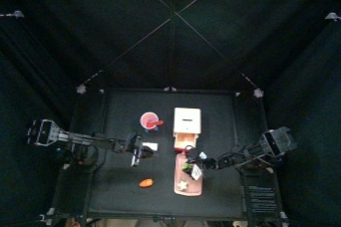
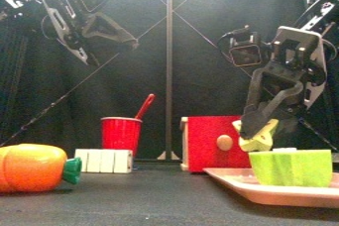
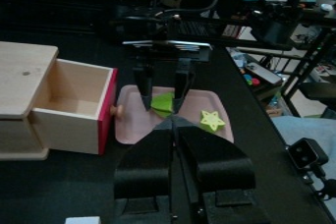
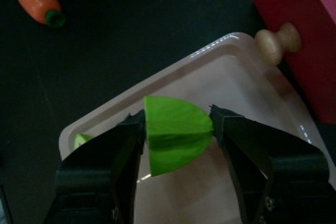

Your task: Place starfruit top in drawer

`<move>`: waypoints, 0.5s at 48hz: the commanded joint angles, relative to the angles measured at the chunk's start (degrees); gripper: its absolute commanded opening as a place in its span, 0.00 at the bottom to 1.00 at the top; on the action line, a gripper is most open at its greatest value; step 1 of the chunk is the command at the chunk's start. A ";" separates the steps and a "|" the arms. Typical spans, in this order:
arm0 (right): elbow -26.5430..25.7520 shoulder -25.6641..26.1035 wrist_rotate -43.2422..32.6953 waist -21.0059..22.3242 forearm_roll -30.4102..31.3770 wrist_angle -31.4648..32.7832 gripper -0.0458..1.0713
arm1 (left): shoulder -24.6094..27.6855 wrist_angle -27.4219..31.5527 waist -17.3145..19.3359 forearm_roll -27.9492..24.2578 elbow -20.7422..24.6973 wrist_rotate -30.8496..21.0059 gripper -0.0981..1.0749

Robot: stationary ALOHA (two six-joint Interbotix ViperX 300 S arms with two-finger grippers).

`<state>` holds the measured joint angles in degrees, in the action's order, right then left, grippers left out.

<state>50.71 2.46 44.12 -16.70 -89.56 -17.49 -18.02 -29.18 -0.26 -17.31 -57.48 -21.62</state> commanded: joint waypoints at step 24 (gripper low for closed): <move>-3.78 12.22 0.09 6.77 7.82 0.79 0.64 | 0.70 -0.62 0.18 0.09 0.79 0.09 0.45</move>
<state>47.64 11.16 44.12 -13.01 -82.62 -16.44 -17.31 -29.18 -0.26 -17.31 -57.48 -21.53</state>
